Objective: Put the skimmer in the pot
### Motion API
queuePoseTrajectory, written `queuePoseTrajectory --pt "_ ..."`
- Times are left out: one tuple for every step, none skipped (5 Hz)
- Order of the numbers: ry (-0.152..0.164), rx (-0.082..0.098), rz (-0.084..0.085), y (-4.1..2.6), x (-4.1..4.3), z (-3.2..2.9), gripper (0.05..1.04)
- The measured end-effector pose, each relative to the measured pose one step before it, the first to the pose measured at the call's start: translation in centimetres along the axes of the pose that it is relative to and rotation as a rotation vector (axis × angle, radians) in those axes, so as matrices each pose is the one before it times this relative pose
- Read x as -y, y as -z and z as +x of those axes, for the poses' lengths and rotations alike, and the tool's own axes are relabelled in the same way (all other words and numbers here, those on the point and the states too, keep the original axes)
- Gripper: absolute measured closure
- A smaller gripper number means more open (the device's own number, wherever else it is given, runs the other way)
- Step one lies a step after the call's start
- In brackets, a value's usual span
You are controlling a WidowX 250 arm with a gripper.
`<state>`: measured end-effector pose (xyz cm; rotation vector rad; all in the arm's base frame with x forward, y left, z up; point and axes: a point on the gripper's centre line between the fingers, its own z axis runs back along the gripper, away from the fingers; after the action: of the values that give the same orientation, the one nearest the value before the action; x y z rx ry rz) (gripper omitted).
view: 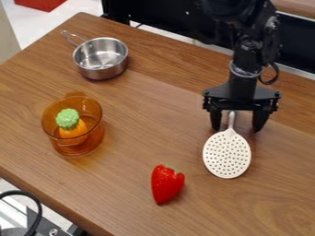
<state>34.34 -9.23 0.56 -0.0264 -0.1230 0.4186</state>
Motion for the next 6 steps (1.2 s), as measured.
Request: queuePoseTrajectory --pt "-0.0141 0.0163 0.0103 0.327 0.392 0.580 0.083" --pt "-0.0104 0.0105 -0.0068 0.080 0.314 0.398 0.112" --pt "0.0269 0.0019 -0.0045 0.139 0.130 0.164 0.361" --pt "0.0959 0.0100 -0.0083 0.026 -0.162 0.543 0.639" --pt "0.0259 -0.0262 0.0071 0.142 -0.195 0.648 0.822" --pt "0.1476 -0.0030 0.0220 -0.080 -0.442 1.028 0.848"
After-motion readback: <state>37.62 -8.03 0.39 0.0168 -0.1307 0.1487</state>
